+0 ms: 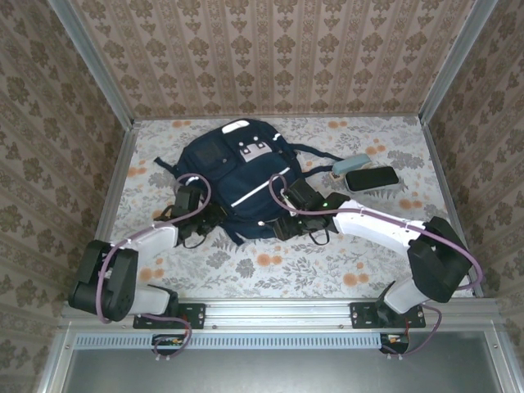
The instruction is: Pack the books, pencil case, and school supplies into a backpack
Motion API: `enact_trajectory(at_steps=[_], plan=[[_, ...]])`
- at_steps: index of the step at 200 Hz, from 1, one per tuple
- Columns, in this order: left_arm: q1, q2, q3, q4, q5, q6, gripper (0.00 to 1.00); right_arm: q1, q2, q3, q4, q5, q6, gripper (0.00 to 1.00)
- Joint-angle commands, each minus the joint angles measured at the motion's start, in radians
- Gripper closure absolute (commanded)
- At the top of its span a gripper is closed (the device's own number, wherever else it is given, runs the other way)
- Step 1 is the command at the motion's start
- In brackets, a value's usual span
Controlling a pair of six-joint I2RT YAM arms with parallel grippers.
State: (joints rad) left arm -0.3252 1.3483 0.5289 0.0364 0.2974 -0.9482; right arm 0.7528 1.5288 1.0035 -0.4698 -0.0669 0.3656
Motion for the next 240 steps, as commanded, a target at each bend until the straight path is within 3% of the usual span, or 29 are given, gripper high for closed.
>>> enact_trajectory(at_steps=[1,37,75,107,156,213,240], plan=[[0.023,0.015,0.041,-0.051,0.067,0.122,0.73,0.028,0.053,0.058,0.073,-0.079,0.046,0.35],[0.035,-0.058,0.02,-0.089,0.077,0.079,0.49,0.046,0.143,0.128,0.103,-0.113,0.069,0.39],[0.01,-0.192,-0.031,-0.128,0.085,-0.008,0.4,0.045,0.221,0.186,0.079,-0.1,0.06,0.42],[-0.052,-0.253,-0.07,-0.083,0.091,-0.111,0.39,0.046,0.27,0.217,0.054,-0.112,0.048,0.48],[-0.16,-0.154,-0.071,0.054,0.097,-0.187,0.4,0.047,0.295,0.218,0.047,-0.144,0.033,0.59],[-0.178,-0.014,-0.031,0.117,0.072,-0.174,0.45,0.056,0.259,0.215,0.033,-0.124,0.02,0.82],[-0.179,0.016,-0.021,0.113,0.043,-0.162,0.49,0.058,0.249,0.215,0.023,-0.111,0.014,0.86]])
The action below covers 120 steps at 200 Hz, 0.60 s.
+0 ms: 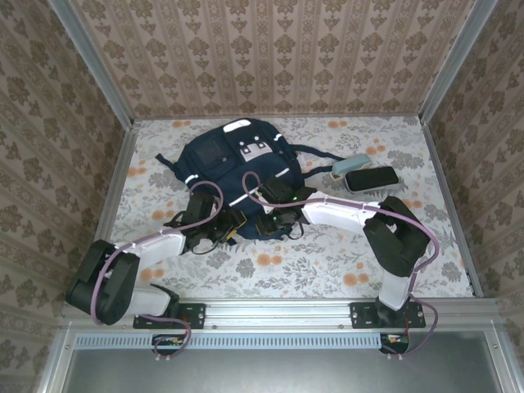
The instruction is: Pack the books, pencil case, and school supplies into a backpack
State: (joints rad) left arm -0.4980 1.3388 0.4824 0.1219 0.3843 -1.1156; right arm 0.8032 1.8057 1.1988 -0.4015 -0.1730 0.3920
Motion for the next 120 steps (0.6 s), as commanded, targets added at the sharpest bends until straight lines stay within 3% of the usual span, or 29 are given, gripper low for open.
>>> enact_trajectory(at_steps=[1,64,120], plan=[[-0.006,0.026,0.025,0.027,-0.046,0.005,0.49,0.007,-0.028,0.019,-0.045,-0.005,-0.012,0.87],[-0.005,0.038,0.027,-0.03,-0.106,0.042,0.64,0.036,-0.062,0.052,-0.102,0.089,-0.021,1.0],[-0.001,0.066,0.023,-0.038,-0.13,0.065,0.85,0.079,-0.066,0.137,-0.239,0.25,-0.063,1.0]])
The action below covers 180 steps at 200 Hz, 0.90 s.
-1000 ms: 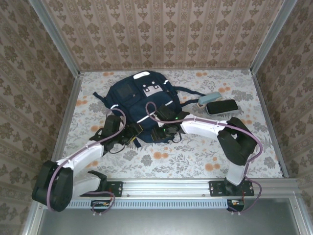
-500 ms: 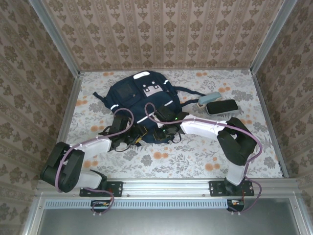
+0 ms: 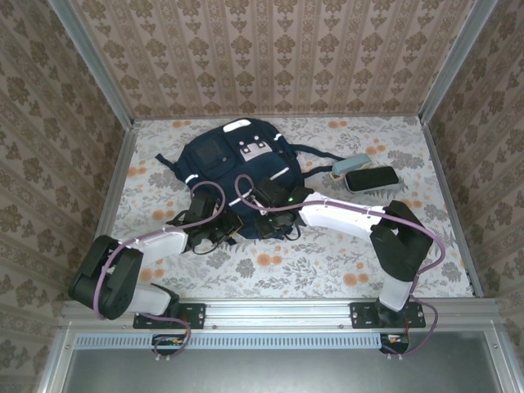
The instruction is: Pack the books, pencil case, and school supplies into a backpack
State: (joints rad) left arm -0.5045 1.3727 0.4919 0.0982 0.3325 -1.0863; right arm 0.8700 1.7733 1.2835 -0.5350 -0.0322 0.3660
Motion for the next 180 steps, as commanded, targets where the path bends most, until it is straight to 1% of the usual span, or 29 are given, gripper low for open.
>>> enact_trajectory(at_steps=[1,36,75,77,88,100,106,113,115,116,121,131,140,148,169,173,180], plan=[[0.006,0.033,0.013,-0.015,-0.077,0.035,0.85,0.012,-0.032,0.053,-0.108,0.113,-0.039,1.0],[0.017,0.046,0.003,-0.002,-0.087,0.043,1.0,0.012,0.001,0.104,-0.195,0.19,-0.083,1.0],[0.042,0.026,-0.009,-0.021,-0.081,0.07,1.0,0.0,-0.034,0.058,-0.241,0.277,-0.078,1.0],[0.063,0.024,-0.009,-0.024,-0.08,0.072,1.0,-0.002,-0.036,0.055,-0.242,0.277,-0.078,1.0],[0.075,0.015,-0.006,-0.031,-0.078,0.082,1.0,-0.014,-0.047,0.041,-0.238,0.265,-0.064,1.0],[0.075,0.007,0.0,-0.03,-0.061,0.093,1.0,-0.021,-0.057,0.038,-0.224,0.208,-0.042,1.0],[0.076,0.006,0.0,-0.024,-0.046,0.095,1.0,-0.019,-0.062,0.038,-0.21,0.172,-0.026,0.95],[0.075,0.003,0.001,-0.005,-0.02,0.097,1.0,-0.013,-0.067,0.038,-0.188,0.131,0.0,0.85],[0.075,0.004,-0.001,0.001,-0.012,0.097,1.0,-0.011,-0.067,0.037,-0.185,0.126,0.003,0.84],[0.074,0.003,-0.001,0.004,-0.009,0.096,1.0,-0.008,-0.069,0.037,-0.178,0.115,0.014,0.81],[0.075,0.001,-0.003,0.02,0.012,0.095,1.0,-0.001,-0.072,0.036,-0.161,0.094,0.035,0.74],[0.069,-0.008,-0.013,0.049,0.041,0.088,1.0,0.019,-0.079,0.034,-0.133,0.08,0.081,0.63],[0.063,-0.021,-0.02,0.068,0.06,0.082,1.0,0.031,-0.082,0.033,-0.114,0.085,0.128,0.55],[0.058,-0.036,-0.026,0.077,0.073,0.08,1.0,0.038,-0.086,0.029,-0.097,0.086,0.182,0.53],[0.054,-0.081,-0.038,0.091,0.085,0.084,1.0,0.047,-0.094,0.007,-0.045,0.082,0.317,0.49],[0.025,-0.09,-0.04,0.097,0.084,0.086,1.0,0.051,-0.095,0.002,-0.034,0.08,0.341,0.48],[0.016,-0.103,-0.045,0.104,0.086,0.087,1.0,0.057,-0.093,-0.002,-0.024,0.082,0.384,0.48]])
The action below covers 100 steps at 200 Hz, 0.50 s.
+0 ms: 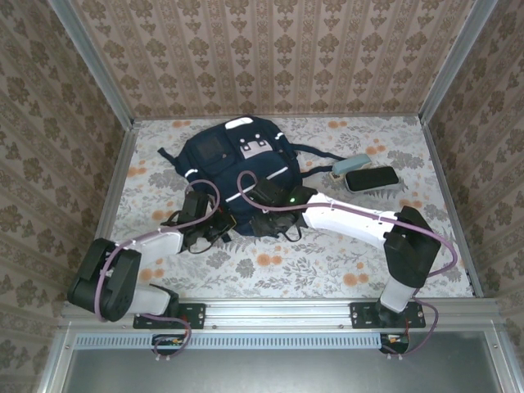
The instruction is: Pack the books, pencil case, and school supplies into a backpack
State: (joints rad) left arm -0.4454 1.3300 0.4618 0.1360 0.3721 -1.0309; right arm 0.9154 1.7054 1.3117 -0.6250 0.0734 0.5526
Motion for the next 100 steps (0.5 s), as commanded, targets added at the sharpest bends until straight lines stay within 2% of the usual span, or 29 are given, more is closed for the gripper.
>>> enact_trajectory(at_steps=[1,45,100], plan=[[-0.044,-0.061,-0.015,0.067,0.046,0.032,1.0,0.014,-0.025,-0.031,0.066,-0.023,0.204,0.48],[-0.09,-0.11,-0.029,0.116,0.053,0.028,1.0,0.03,0.022,-0.02,0.073,0.034,0.412,0.48],[-0.097,-0.112,-0.039,0.152,0.061,0.019,1.0,0.037,0.12,0.069,-0.001,0.09,0.422,0.51]])
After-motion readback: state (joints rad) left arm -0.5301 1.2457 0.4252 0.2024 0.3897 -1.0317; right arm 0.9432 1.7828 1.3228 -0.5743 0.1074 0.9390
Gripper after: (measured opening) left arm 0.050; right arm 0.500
